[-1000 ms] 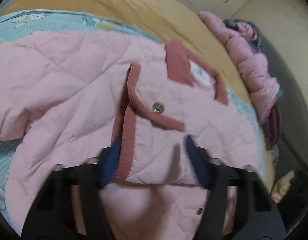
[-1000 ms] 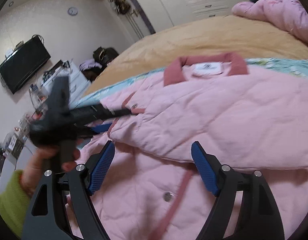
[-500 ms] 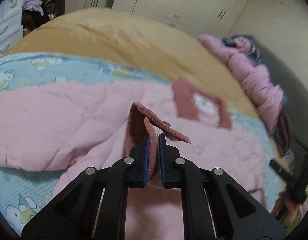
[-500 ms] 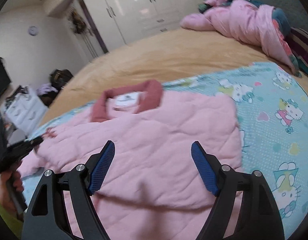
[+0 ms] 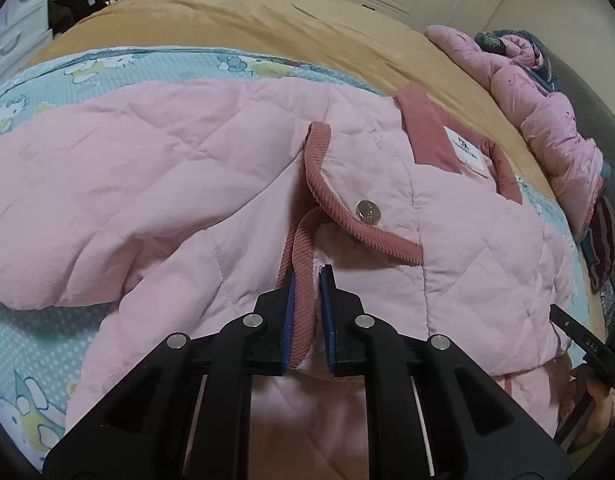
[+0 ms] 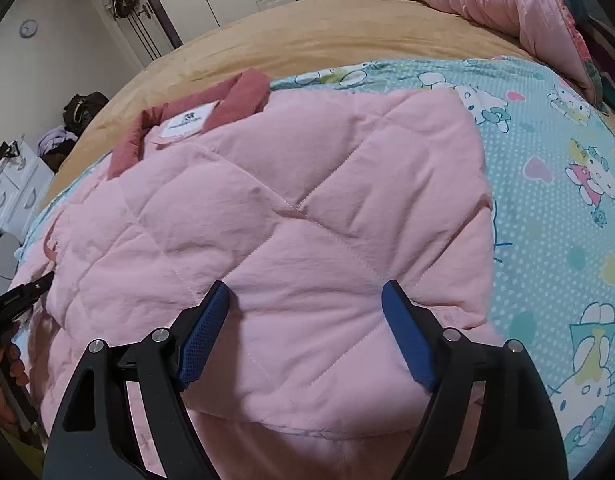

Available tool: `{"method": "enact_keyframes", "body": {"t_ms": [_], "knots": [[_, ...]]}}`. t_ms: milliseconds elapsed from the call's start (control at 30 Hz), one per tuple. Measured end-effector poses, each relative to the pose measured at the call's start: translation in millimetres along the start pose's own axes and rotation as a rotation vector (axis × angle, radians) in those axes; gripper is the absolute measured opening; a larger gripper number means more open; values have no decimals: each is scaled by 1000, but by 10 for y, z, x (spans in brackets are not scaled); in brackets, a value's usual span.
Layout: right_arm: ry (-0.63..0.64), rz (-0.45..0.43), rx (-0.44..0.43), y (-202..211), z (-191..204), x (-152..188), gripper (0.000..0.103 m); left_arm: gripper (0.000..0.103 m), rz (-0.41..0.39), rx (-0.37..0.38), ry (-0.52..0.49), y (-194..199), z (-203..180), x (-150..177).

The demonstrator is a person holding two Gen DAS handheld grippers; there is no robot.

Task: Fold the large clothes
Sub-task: 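Open the right tool to release the sleeve onto the jacket, then reach the left tool to the other pink sleeve cuff and grasp it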

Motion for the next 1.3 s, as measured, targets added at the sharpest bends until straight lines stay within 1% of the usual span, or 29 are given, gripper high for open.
{"method": "enact_keyframes", "body": {"t_ms": [67, 100, 133, 167, 200, 233, 267, 333, 367, 567, 800, 967, 1200, 1300], "knots": [[4, -3, 13, 56, 28, -3, 78, 7, 0, -10, -22, 47, -28, 2], [1, -12, 13, 118, 48, -10, 78, 11, 2, -8, -24, 64, -41, 0], [-1, -28, -1, 189, 75, -22, 79, 20, 3, 1, -25, 105, -45, 1], [-2, -49, -18, 264, 108, -25, 84, 26, -1, 8, -24, 133, -52, -6], [1, -70, -21, 343, 143, -29, 88, 35, -8, 10, -24, 185, -53, -12], [5, -84, -21, 397, 171, -31, 94, 45, -12, 12, -23, 239, -56, -16], [14, -102, -24, 467, 216, -30, 96, 52, -16, 18, -21, 297, -63, -20], [29, -128, -34, 569, 297, -34, 98, 86, -33, 29, -22, 419, -83, -36], [32, -135, -41, 609, 338, -32, 98, 93, -45, 21, -25, 480, -90, -44], [47, -176, -73, 823, 631, -58, 98, 94, -65, -27, -27, 713, 4, -59], [122, -227, -98, 1070, 1159, -123, 98, 94, -94, -29, 26, 967, 294, -54], [171, -247, -104, 1140, 1519, -133, 98, 94, -115, -42, 50, 1129, 525, -51], [227, -241, -152, 1147, 2028, -87, 98, 94, -136, -67, 103, 1320, 905, -15], [264, -232, -168, 1120, 2254, -59, 98, 94, -133, -61, 140, 1362, 1073, 12]]}}
Point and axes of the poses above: each gripper's, at about its wrist camera, not at the fingertips, and y roughly against the way its jaws point, z to its left, x to its underside, the point moved 7 cm from there along -y, roughly the way its jaws point, and after that the axes turned 1 degree about y, right-handed, at the moved point
